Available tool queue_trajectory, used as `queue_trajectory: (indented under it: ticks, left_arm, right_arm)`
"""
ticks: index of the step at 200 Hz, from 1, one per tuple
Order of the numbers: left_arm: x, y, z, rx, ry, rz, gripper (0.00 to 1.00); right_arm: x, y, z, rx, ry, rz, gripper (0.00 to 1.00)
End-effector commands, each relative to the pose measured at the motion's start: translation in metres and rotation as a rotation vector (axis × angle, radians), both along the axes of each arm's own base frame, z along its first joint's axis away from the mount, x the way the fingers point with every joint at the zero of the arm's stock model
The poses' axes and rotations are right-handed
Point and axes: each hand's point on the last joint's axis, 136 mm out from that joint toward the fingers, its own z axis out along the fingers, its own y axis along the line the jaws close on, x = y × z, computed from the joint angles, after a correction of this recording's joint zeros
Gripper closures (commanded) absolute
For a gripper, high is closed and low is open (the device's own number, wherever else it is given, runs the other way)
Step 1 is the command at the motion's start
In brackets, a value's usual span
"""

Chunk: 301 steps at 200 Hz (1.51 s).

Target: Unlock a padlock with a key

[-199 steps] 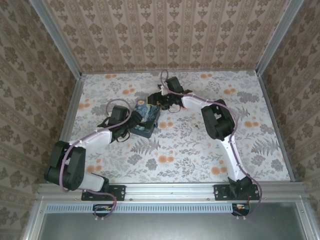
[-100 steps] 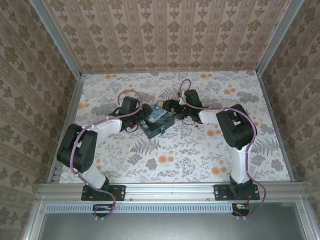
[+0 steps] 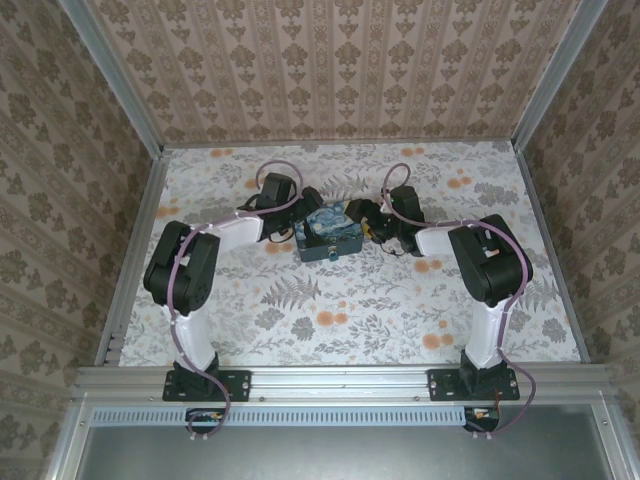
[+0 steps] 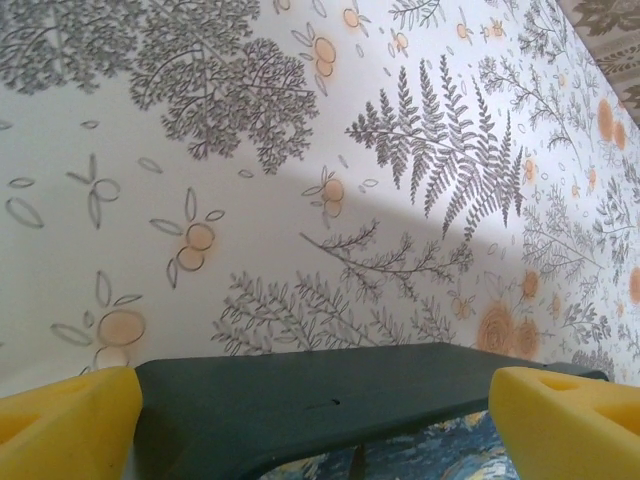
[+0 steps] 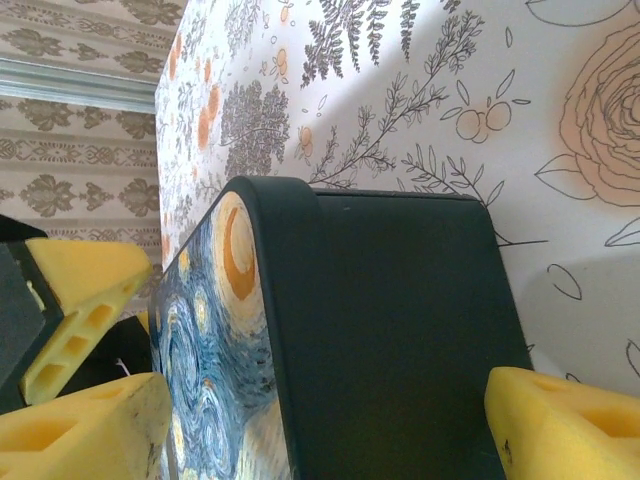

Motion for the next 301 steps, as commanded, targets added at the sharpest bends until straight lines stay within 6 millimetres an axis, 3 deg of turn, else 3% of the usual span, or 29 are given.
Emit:
queue_trajectory:
  ticks: [1,59,65,93,123,169,187,192,213,301]
  left_arm:
    - [0.003,-0.033,0.017,-0.083,-0.037,-0.1,0.02]
    - [0.02,-0.016,0.024,-0.076,-0.065,-0.096,0.0]
    - [0.027,0.0,0.025,-0.069,-0.068,-0.068,0.0]
    - [0.027,0.023,0.04,-0.041,-0.094,-0.068,0.0]
    - [0.007,0.028,0.062,-0.042,-0.117,-0.12,0.0]
    - [-0.04,0.008,0.079,-0.077,-0.106,-0.216,0.0]
    - [-0.05,0.006,0.081,-0.081,-0.097,-0.228,0.0]
    - [-0.06,-0.007,0.08,-0.084,-0.091,-0.263,0.0]
    - [-0.069,-0.014,0.078,-0.093,-0.081,-0.286,0.0]
    - [-0.074,-0.018,0.079,-0.133,-0.076,-0.29,0.0]
  right_arm:
    - [-0.004,0.009,0.03,0.06,-0.071,0.018,0.16]
    - [-0.004,-0.038,0.057,0.026,-0.13,-0.052,0.16]
    - [-0.007,-0.041,0.059,0.009,-0.131,-0.046,0.16]
    - [-0.024,-0.06,0.056,-0.108,-0.105,-0.003,0.19]
    - [-0.047,-0.082,0.035,-0.326,-0.049,0.087,0.28]
    - [-0.073,-0.112,0.006,-0.601,0.009,0.188,0.52]
    - [-0.076,-0.116,0.002,-0.635,0.018,0.202,0.57]
    - [-0.077,-0.116,0.001,-0.647,0.019,0.208,0.57]
    - [-0.078,-0.116,-0.009,-0.695,0.034,0.239,0.58]
    - [-0.067,-0.1,-0.03,-0.854,0.069,0.33,0.58]
